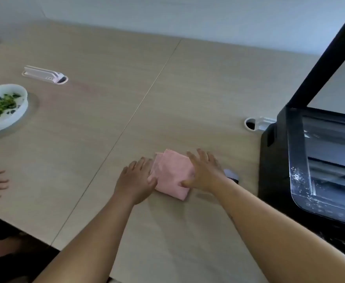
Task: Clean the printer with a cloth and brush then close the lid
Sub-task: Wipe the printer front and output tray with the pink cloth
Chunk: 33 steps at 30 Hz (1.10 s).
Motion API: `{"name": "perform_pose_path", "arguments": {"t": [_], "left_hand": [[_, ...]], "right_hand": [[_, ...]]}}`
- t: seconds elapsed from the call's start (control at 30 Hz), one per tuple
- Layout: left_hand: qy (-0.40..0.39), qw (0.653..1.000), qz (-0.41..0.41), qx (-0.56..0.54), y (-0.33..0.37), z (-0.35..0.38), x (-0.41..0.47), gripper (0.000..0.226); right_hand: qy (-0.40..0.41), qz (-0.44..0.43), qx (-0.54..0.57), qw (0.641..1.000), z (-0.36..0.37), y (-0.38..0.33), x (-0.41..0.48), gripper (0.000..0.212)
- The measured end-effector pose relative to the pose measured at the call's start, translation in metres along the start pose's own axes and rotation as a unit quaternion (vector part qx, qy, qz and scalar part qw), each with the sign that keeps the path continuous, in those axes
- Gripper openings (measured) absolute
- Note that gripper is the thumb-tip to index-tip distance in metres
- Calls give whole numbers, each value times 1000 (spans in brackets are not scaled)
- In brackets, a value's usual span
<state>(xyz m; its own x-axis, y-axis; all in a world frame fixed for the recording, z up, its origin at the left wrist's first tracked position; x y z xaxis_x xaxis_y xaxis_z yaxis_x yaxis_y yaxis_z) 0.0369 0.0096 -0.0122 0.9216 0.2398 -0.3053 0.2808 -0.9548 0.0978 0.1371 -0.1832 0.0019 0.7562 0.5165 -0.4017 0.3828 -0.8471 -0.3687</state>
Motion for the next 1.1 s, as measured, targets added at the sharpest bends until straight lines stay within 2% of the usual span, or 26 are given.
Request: {"name": "perform_pose_path", "arguments": {"t": [0.23,0.37,0.47,0.6,0.73,0.93,1.1], "left_hand": [[27,999,16,7,-29,42,15,75],[69,997,38,-15,-39,53,14,60],[94,994,50,-28,-44,60,12,55],[111,991,56,-38,-47,62,9,55],[107,993,52,-27,-46,63,9,56],[94,993,63,-21,-33,55,9,52],[187,968,164,-16,19,-5,24,46]], "right_hand": [[-29,8,-31,999,51,-18,38,125],[6,-2,-47,999,68,-30,48,128],[46,-19,-79,996,73,-33,48,112],[129,-63,-77,987,75,-38,37,70],[125,-53,-35,990,75,-33,29,45],[136,-25,-24,990,36,-12,-6,39],[207,-8,70,976,-38,4,-60,55]]}}
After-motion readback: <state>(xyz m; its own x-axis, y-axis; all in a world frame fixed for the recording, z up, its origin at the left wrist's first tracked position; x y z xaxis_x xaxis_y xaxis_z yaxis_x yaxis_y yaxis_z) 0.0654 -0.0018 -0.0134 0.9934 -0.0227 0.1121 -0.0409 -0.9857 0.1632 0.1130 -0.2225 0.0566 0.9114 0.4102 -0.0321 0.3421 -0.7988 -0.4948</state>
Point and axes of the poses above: each hand's wrist, its own x-axis towards the middle knuckle, its own z-axis out of the palm, y = z × x, the point moved 4 cm from there along x, towards the middle knuckle, and after that the axes turned 2 degrees about x, right-handed, at the moved point
